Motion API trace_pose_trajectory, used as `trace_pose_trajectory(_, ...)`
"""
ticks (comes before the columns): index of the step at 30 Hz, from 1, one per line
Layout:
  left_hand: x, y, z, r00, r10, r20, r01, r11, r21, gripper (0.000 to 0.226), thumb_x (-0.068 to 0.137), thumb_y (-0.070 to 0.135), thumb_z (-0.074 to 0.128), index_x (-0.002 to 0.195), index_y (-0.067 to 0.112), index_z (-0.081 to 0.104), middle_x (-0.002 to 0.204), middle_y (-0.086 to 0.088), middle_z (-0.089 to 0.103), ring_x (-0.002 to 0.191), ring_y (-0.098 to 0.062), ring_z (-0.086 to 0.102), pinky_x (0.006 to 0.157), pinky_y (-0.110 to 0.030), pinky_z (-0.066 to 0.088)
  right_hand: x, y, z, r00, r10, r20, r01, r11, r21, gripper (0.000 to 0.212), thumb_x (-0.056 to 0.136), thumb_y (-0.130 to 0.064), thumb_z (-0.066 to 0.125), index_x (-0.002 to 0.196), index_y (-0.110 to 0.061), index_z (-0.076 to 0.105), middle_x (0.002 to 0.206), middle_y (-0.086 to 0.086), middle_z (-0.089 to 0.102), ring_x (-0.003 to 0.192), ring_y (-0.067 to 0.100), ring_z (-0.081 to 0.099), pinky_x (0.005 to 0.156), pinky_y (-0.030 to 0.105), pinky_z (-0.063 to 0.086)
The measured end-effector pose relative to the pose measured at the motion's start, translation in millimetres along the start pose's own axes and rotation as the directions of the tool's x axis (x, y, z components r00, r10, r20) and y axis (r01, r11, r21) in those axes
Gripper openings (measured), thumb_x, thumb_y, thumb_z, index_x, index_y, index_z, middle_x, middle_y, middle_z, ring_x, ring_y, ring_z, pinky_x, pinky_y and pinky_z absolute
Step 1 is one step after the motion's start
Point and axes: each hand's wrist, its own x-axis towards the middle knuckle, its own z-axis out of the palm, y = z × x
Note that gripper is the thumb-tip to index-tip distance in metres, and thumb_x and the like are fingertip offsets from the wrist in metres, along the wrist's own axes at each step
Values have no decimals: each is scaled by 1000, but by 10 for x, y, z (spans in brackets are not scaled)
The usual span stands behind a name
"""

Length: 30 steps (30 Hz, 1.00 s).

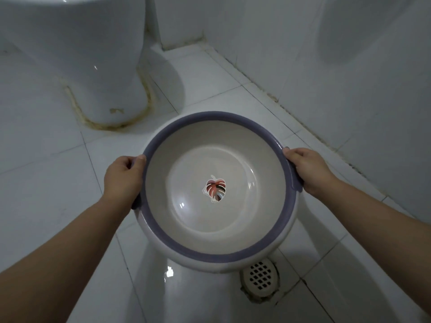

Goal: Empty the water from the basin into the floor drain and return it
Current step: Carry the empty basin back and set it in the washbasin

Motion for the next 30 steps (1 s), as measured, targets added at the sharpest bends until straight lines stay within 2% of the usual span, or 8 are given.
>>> trace_pose_trajectory(3,172,207,-105,1000,-8,-6,8,1000,-30,31,87,35,50,85,7,64,75,-11,63,71,-29,60,66,-36,51,77,-243,67,1000,-6,-10,6,1000,-28,26,86,-33,58,68,-15,65,52,-5,67,48,9,62,42,19,48)
trace_pose_trajectory(6,303,488,-229,1000,-30,-3,29,995,-92,28,86,34,53,85,9,66,70,-7,63,68,-27,61,60,-30,49,164,-579,77,999,-3,-42,5,999,35,26,85,-31,60,66,-14,64,48,-7,66,44,10,61,40,18,47)
trace_pose_trajectory(10,365,906,-473,998,-56,-15,53,989,-141,26,84,35,56,81,10,65,83,-18,66,76,-32,63,73,-45,54,212,-1087,57,999,18,-37,-14,994,107,20,82,-29,64,71,-12,66,52,-4,69,49,12,65,50,23,51)
trace_pose_trajectory(14,321,1529,-872,996,-92,-16,88,982,-165,26,85,34,57,88,10,66,91,-20,69,83,-35,65,81,-49,55,73,-1769,-47,999,30,-36,-24,990,139,19,82,-26,64,72,-10,65,49,-4,67,45,10,62,46,20,49)
trace_pose_trajectory(17,232,2082,-1210,994,-112,-14,107,978,-180,25,84,33,58,86,10,67,90,-20,69,84,-36,66,80,-49,55,-110,-2382,-220,998,41,-44,-34,990,139,19,82,-26,64,72,-10,64,47,-5,66,44,10,61,48,21,49)
trace_pose_trajectory(22,24,3034,-1810,991,-130,6,129,971,-204,24,84,33,56,64,21,61,76,-11,67,76,-31,65,76,-44,54,-462,-3436,-550,998,43,-35,-36,985,170,20,83,-23,63,68,-10,62,46,-4,66,44,10,61,49,22,50)
trace_pose_trajectory(26,-152,3861,-2340,992,-124,0,121,970,-208,23,84,35,57,66,21,61,73,-7,66,73,-29,64,74,-43,55,-828,-4311,-850,999,48,-19,-43,975,216,21,84,-20,62,68,-7,59,48,-2,66,46,12,62,50,24,53)
trace_pose_trajectory(30,-342,4646,-2819,994,-107,-10,101,966,-239,18,84,36,58,76,21,63,75,-1,65,74,-22,64,73,-35,53,-1218,-5191,-1203,999,26,26,-32,955,294,15,86,-19,60,79,-6,63,55,-2,70,52,12,65,53,23,55)
